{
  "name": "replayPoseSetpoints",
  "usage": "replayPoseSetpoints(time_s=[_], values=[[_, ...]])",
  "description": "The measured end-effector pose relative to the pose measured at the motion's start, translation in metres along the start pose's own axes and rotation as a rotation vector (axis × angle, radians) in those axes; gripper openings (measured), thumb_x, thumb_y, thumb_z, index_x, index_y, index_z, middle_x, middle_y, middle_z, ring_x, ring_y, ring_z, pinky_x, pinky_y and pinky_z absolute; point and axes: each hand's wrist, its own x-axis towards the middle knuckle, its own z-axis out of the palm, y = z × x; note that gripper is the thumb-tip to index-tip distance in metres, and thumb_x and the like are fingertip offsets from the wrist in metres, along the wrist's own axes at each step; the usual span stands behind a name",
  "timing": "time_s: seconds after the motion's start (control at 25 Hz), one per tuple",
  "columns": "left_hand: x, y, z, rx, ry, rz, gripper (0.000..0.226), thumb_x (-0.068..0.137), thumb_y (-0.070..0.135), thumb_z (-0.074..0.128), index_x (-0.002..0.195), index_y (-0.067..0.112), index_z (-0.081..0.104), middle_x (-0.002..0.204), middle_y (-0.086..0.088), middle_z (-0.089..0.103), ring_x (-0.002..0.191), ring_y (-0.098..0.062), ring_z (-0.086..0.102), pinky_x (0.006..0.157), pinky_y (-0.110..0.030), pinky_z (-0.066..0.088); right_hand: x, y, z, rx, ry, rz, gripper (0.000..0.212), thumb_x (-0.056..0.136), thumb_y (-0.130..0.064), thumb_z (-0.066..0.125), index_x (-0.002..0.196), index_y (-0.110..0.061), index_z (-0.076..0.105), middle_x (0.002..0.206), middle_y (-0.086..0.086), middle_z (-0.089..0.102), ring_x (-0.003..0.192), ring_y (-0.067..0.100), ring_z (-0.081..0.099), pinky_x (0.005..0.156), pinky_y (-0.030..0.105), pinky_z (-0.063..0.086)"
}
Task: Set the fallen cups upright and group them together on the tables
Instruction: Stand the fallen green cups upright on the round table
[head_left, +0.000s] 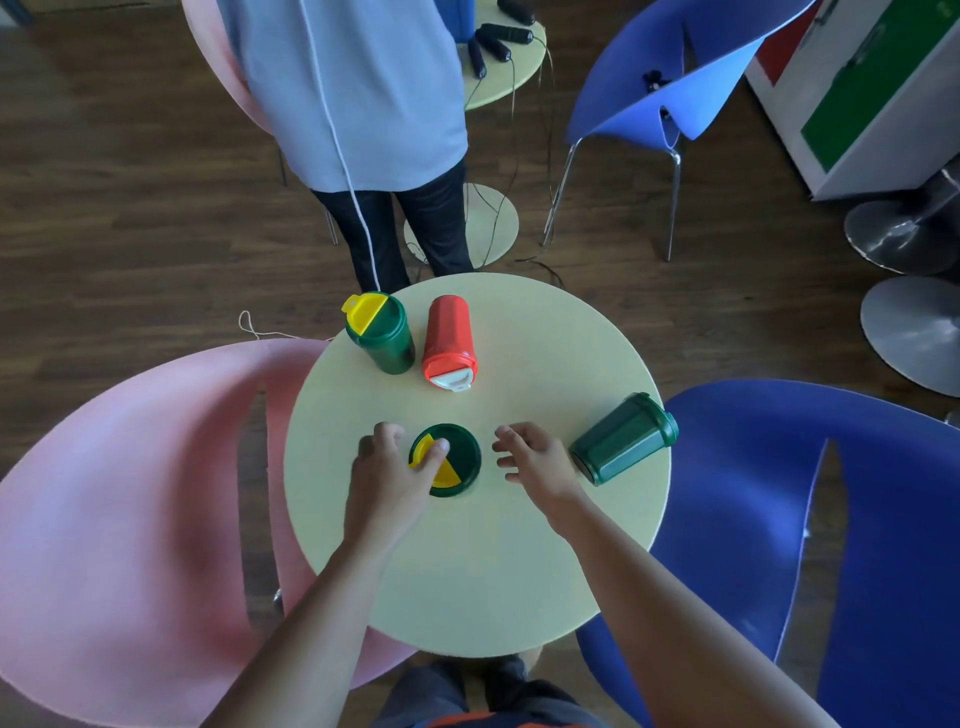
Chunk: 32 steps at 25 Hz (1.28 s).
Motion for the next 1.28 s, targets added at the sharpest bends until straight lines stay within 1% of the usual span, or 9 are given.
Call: replayPoseSetpoints(time_s=[0.16, 0.32, 0.52, 0.6, 0.68, 0.8, 0.92, 1.08, 1.28], values=[[0.006, 0.047, 0.002, -0.004, 0.062, 0.322, 0.043, 0.086, 0.038, 0.069, 0.12, 0.016, 0.054, 0.123, -0.009, 0.053, 0.116, -0.029, 0.049, 0.09, -0.034, 0.041, -0.002, -0.015, -0.039, 0.064, 0.178, -0.109, 0.017, 0.097, -0.025, 0.056, 0.097, -0.015, 0.069, 0.085, 0.0, 0.072, 0.076, 0.017, 0.065, 0.074, 0.035, 0.054], [0.013, 0.111, 0.042, 0.076, -0.057, 0.704, 0.041, 0.084, 0.03, 0.072, 0.116, 0.009, 0.058, 0.117, -0.013, 0.053, 0.112, -0.032, 0.053, 0.094, -0.036, 0.043, -0.008, -0.022, -0.098, 0.203, 0.445, -0.124, 0.017, 0.095, -0.018, 0.055, 0.087, -0.016, 0.07, 0.079, 0.001, 0.07, 0.072, 0.016, 0.064, 0.076, 0.034, 0.054], [0.017, 0.171, 0.113, 0.214, -0.452, 0.694, 0.056, 0.088, 0.037, 0.062, 0.14, 0.027, 0.043, 0.138, -0.008, 0.043, 0.123, -0.03, 0.051, 0.103, -0.038, 0.044, -0.011, 0.002, -0.158, 0.379, 0.681, 0.001, 0.01, 0.09, -0.027, 0.055, 0.093, -0.025, 0.064, 0.097, -0.003, 0.066, 0.091, 0.02, 0.064, 0.084, 0.039, 0.054], [0.021, 0.181, 0.137, 0.278, -0.59, 0.623, 0.06, 0.09, 0.039, 0.06, 0.144, 0.04, 0.036, 0.142, -0.006, 0.04, 0.122, -0.027, 0.053, 0.1, -0.032, 0.042, -0.011, 0.016, -0.166, 0.556, 0.626, 0.133, 0.008, 0.095, -0.026, 0.054, 0.1, -0.023, 0.059, 0.101, -0.002, 0.059, 0.091, 0.019, 0.059, 0.08, 0.034, 0.053], [0.028, 0.182, 0.156, 0.325, -0.664, 0.562, 0.063, 0.089, 0.042, 0.06, 0.146, 0.046, 0.032, 0.142, -0.005, 0.04, 0.121, -0.027, 0.054, 0.099, -0.033, 0.042, -0.008, 0.029, -0.165, 0.704, 0.523, 0.229, 0.008, 0.097, -0.027, 0.054, 0.102, -0.024, 0.059, 0.112, 0.001, 0.057, 0.102, 0.021, 0.059, 0.09, 0.038, 0.054], [0.034, 0.178, 0.175, 0.389, -0.695, 0.528, 0.066, 0.086, 0.047, 0.066, 0.144, 0.046, 0.036, 0.139, -0.006, 0.043, 0.123, -0.028, 0.052, 0.103, -0.037, 0.043, -0.001, 0.045, -0.157, 0.899, 0.425, 0.259, 0.02, 0.098, -0.024, 0.054, 0.116, -0.019, 0.06, 0.126, 0.007, 0.059, 0.12, 0.026, 0.057, 0.105, 0.045, 0.048], [0.031, 0.174, 0.18, 0.397, -0.645, 0.591, 0.053, 0.088, 0.04, 0.066, 0.136, 0.041, 0.045, 0.128, -0.008, 0.05, 0.115, -0.031, 0.056, 0.095, -0.037, 0.047, 0.001, 0.04, -0.151, 1.01, 0.402, 0.263, 0.018, 0.1, -0.021, 0.05, 0.114, -0.016, 0.061, 0.122, 0.011, 0.066, 0.117, 0.026, 0.062, 0.106, 0.046, 0.048], [0.029, 0.17, 0.158, 0.338, -0.585, 0.663, 0.038, 0.086, 0.037, 0.068, 0.121, 0.037, 0.05, 0.114, -0.006, 0.053, 0.101, -0.03, 0.06, 0.085, -0.035, 0.049, 0.003, 0.034, -0.147, 0.935, 0.389, 0.262, 0.02, 0.1, -0.031, 0.053, 0.108, -0.018, 0.065, 0.115, 0.01, 0.067, 0.111, 0.023, 0.064, 0.096, 0.043, 0.053], [0.038, 0.151, 0.105, 0.304, -0.625, 0.739, 0.064, 0.07, 0.039, 0.08, 0.122, 0.032, 0.044, 0.119, -0.005, 0.054, 0.107, -0.025, 0.058, 0.089, -0.036, 0.049, 0.009, 0.015, -0.132, 0.712, 0.342, 0.33, 0.032, 0.09, -0.033, 0.067, 0.112, -0.009, 0.063, 0.109, 0.012, 0.064, 0.099, 0.026, 0.064, 0.095, 0.036, 0.055]])
